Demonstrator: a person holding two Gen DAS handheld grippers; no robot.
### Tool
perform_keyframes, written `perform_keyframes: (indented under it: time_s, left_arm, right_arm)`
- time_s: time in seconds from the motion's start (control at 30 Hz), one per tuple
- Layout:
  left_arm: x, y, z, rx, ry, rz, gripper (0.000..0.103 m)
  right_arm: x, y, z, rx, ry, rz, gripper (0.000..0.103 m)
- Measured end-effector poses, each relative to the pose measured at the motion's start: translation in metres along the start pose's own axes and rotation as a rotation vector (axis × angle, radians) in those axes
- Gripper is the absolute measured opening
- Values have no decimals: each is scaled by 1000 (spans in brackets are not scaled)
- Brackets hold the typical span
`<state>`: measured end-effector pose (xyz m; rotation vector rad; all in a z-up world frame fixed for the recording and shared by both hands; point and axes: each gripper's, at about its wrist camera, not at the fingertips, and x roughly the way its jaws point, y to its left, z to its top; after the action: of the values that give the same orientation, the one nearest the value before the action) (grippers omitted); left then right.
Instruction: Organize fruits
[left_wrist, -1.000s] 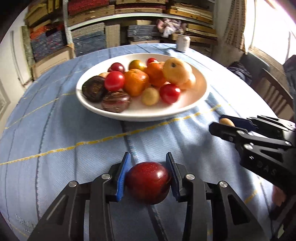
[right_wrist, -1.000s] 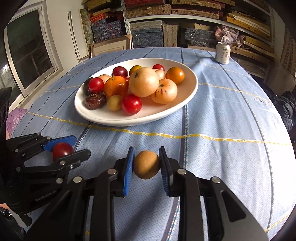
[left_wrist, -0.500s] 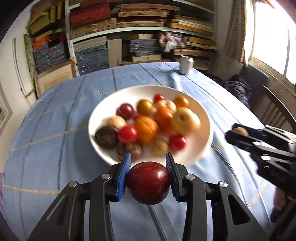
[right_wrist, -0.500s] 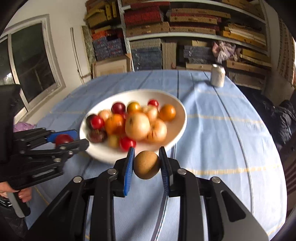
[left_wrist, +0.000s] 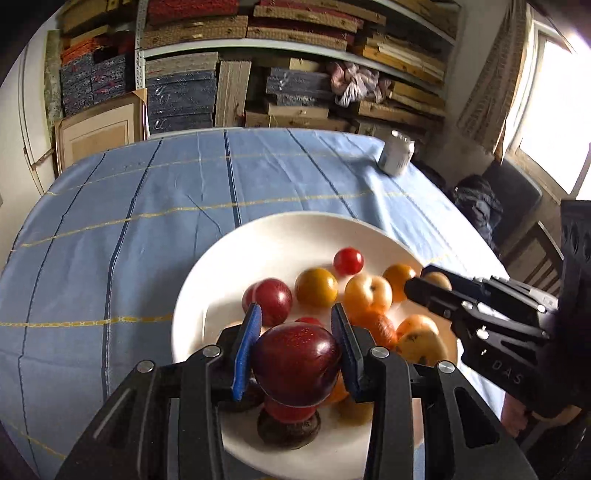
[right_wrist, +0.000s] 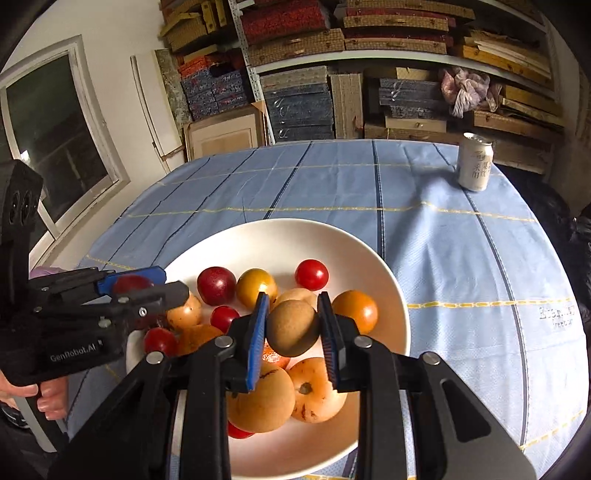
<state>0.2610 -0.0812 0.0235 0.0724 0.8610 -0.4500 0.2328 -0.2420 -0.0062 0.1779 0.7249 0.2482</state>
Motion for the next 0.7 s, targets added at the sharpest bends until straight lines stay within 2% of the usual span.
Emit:
perform_keyframes:
  time_s: [0.03, 0.07, 0.1, 0.13, 0.17, 0.2, 0.23, 0.3, 0.4, 0.47, 0.57, 0.7]
  left_arm:
    - [-1, 0, 0, 12, -8, 10, 40]
    - [-3, 2, 1, 13, -25, 19, 54]
    - [-8, 5, 2, -4, -51, 42, 84]
    - [-12, 9, 2, -23, -75, 74, 96]
    - [-17, 12, 1, -44, -107, 124, 100]
    - [-21, 15, -1, -62, -137, 182, 100]
    - [-22, 18, -2, -74, -130, 227, 100]
    - [-22, 23, -8, -114, -65, 293, 100]
    - [-31, 22, -27, -140, -42, 258, 100]
    - [-39, 12, -40, -119, -23, 272, 100]
    - [-57, -15, -71, -31, -75, 257, 100]
    - [-75, -56, -107, 60, -161, 209, 100]
  right_arm:
    - [1, 0, 0, -6, -3, -6, 39]
    - [0, 0, 1, -11, -7, -12, 49]
    - [-2, -1, -1, -6, -21, -22, 74]
    - [-4, -2, -1, 2, -40, -39, 83]
    - [-7, -4, -2, 7, -48, -56, 83]
    - [-9, -5, -3, 8, -44, -71, 83]
    - [-12, -6, -3, 9, -44, -93, 85]
    - [-23, -6, -9, 16, -62, -134, 91]
    - [-44, -2, -25, 12, -89, -221, 96]
    - [-58, 4, -39, -2, -103, -273, 98]
    - [-75, 16, -63, -39, -119, -302, 98]
    - [-88, 24, -91, -22, -118, -317, 99]
